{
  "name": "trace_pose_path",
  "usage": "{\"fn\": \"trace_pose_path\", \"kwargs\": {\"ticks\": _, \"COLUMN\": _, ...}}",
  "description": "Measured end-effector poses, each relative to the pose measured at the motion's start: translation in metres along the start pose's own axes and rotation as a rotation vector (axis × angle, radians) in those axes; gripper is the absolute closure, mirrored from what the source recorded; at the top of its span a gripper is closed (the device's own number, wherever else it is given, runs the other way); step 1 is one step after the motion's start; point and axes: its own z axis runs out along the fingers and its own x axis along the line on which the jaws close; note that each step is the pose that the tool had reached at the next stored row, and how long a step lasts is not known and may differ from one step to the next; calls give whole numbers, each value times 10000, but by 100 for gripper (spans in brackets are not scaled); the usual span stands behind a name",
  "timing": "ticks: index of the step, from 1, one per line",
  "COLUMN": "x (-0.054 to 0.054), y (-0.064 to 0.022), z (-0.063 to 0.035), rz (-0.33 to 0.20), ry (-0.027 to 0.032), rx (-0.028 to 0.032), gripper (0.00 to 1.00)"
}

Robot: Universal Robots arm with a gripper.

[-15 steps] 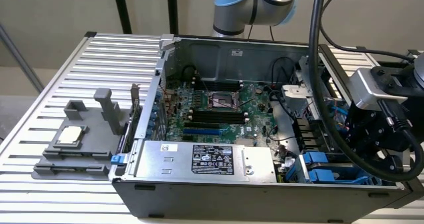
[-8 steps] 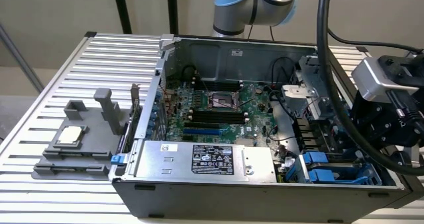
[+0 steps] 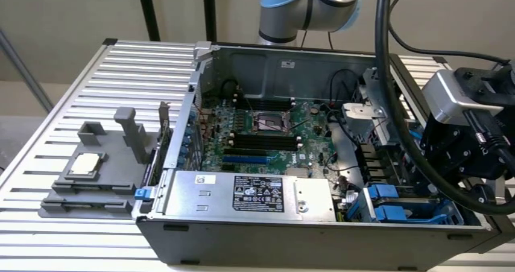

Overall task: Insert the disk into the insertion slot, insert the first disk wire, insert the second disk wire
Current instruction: 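Insert the first disk wire, then insert the second disk wire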

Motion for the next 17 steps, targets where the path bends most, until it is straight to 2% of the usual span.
{"fn": "trace_pose_path", "kwargs": {"ticks": 17, "x": 10, "y": 18, "z": -23, "rz": 0, "ry": -9, "rx": 0, "gripper": 75}}
